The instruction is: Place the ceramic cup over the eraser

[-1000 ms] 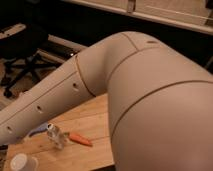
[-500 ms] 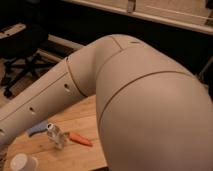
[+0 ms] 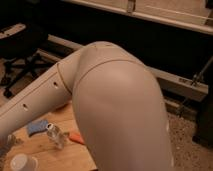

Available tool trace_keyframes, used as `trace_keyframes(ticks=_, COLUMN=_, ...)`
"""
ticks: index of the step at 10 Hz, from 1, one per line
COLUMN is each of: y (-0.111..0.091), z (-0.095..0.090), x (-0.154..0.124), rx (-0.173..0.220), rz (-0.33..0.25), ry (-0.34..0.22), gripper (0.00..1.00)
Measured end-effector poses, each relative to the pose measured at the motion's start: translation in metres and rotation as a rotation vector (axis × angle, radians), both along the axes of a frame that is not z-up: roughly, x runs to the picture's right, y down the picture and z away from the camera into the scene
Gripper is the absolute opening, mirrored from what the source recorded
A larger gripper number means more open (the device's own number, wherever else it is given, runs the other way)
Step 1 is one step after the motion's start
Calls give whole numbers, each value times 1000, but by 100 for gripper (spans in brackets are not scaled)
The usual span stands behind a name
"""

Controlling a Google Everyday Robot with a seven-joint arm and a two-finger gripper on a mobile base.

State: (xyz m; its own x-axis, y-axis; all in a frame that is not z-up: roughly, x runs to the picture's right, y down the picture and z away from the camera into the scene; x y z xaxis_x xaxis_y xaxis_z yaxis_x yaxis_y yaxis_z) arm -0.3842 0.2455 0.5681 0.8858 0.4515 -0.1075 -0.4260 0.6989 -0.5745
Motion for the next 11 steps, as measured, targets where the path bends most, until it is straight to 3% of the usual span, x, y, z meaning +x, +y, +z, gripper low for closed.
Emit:
trace_keyframes(ticks=6, y=28, z=25, x=-10, rx=63, rz=-121, ry=30, gripper=65)
trace_keyframes(ticks=11, y=48, z=47, x=-3, rx=21, rz=-94, ry=51, gripper=65)
